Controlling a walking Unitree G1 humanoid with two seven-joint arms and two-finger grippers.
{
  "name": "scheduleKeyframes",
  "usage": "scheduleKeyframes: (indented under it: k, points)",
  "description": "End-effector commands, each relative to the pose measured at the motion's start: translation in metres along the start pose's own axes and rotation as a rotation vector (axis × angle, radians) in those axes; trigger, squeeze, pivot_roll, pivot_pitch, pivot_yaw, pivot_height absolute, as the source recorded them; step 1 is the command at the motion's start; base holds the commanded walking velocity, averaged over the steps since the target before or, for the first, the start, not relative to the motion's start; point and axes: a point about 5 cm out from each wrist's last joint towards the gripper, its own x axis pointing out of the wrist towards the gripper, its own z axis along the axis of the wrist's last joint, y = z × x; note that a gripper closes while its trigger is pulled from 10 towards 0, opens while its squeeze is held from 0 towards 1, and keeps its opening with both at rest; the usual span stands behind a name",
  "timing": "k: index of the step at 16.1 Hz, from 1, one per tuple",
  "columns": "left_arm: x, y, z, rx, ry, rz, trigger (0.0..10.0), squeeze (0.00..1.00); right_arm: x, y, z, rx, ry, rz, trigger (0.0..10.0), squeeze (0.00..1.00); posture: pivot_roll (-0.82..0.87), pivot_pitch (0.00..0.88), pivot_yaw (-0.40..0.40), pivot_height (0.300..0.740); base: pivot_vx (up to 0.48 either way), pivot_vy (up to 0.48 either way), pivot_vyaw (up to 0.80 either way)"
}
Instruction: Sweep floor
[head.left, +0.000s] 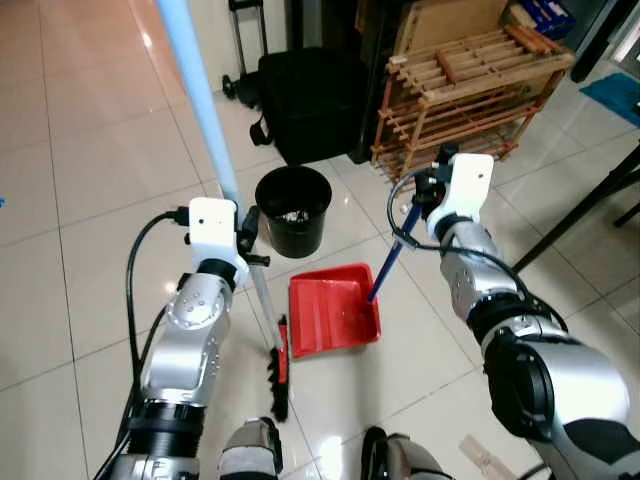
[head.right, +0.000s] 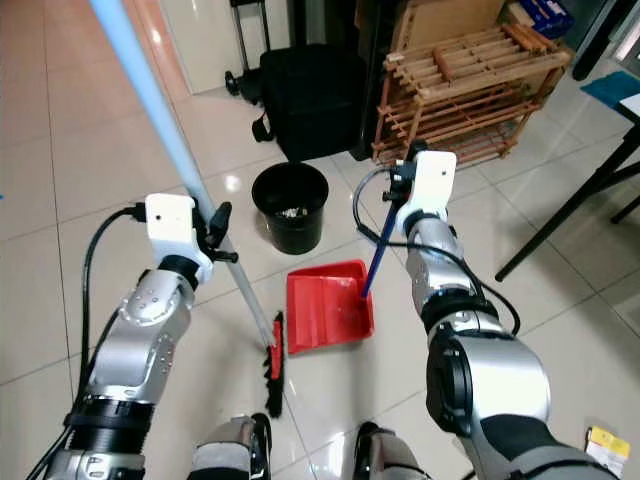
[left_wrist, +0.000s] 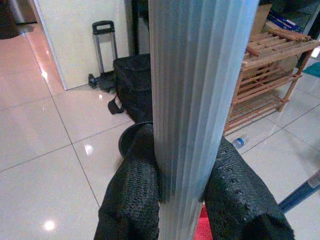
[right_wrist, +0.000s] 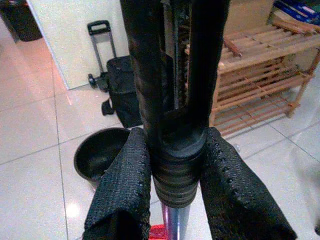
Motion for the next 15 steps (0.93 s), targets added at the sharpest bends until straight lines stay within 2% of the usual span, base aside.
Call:
scheduleKeyframes:
  k: [1, 4, 13, 15]
  points:
    - [0.004, 0.000, 0.010, 0.017, -0.048, -0.003, 10.0, 0.00, 0.000, -0.005, 0.008, 0.031, -0.053, -0.025, 10.0, 0.00, 0.07, 0.097, 0.027, 0.740, 0.000, 0.000, 0.00]
    - [0.005, 0.000, 0.011, 0.016, -0.053, -0.007, 10.0, 0.00, -0.001, -0.004, 0.003, 0.038, -0.038, -0.028, 10.0, 0.00, 0.08, 0.091, 0.030, 0.740, 0.000, 0.000, -0.19]
    - [0.002, 0.001, 0.006, 0.014, -0.045, -0.006, 10.0, 0.00, -0.003, 0.009, -0.004, 0.037, -0.022, 0.008, 10.0, 0.00, 0.09, 0.071, 0.043, 0.740, 0.000, 0.000, -0.80]
    - [-0.003, -0.002, -0.005, 0.007, -0.013, -0.020, 10.0, 0.00, -0.003, 0.011, -0.004, 0.040, -0.027, 0.012, 10.0, 0.00, 0.10, 0.076, 0.046, 0.740, 0.000, 0.000, -0.80]
